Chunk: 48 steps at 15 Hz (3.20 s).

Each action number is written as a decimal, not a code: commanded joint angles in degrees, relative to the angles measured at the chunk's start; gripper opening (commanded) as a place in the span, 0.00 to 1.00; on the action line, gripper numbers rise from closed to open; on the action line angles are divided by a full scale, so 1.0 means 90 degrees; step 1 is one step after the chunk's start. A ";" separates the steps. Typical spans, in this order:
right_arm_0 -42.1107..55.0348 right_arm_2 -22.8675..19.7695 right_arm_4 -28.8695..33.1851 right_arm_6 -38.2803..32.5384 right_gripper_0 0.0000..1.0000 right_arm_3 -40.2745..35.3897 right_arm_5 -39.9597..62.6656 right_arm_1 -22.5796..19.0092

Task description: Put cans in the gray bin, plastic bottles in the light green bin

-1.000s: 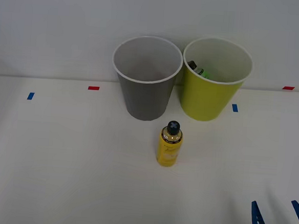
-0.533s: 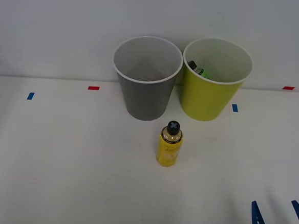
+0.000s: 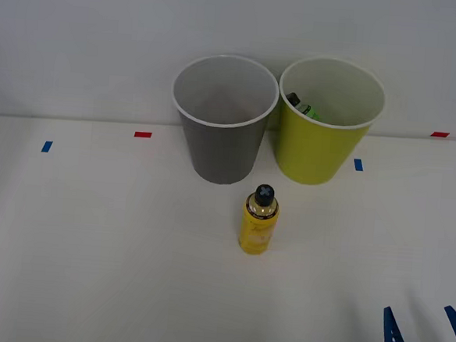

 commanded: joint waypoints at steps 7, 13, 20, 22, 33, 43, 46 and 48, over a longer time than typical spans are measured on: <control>0.0000 0.0000 0.0000 0.0000 1.00 0.0000 0.0000 0.0000; 0.0000 0.0000 0.0000 0.0000 1.00 0.0000 0.0000 0.0000; 0.0000 0.0000 0.0000 0.0000 1.00 0.0000 0.0000 0.0000; 0.0000 0.0000 0.0000 0.0000 1.00 0.0000 0.0000 0.0000; -0.0020 0.0244 -0.0078 0.0098 1.00 0.0156 -0.0137 -0.0059; -0.0117 0.1045 -0.0166 0.1611 1.00 0.0059 -0.0244 -0.0332; -0.0342 0.1426 -0.0234 0.1592 1.00 0.0059 -0.0264 -0.0498; -0.0664 0.1709 -0.0430 0.1553 1.00 0.0059 -0.0195 -0.0586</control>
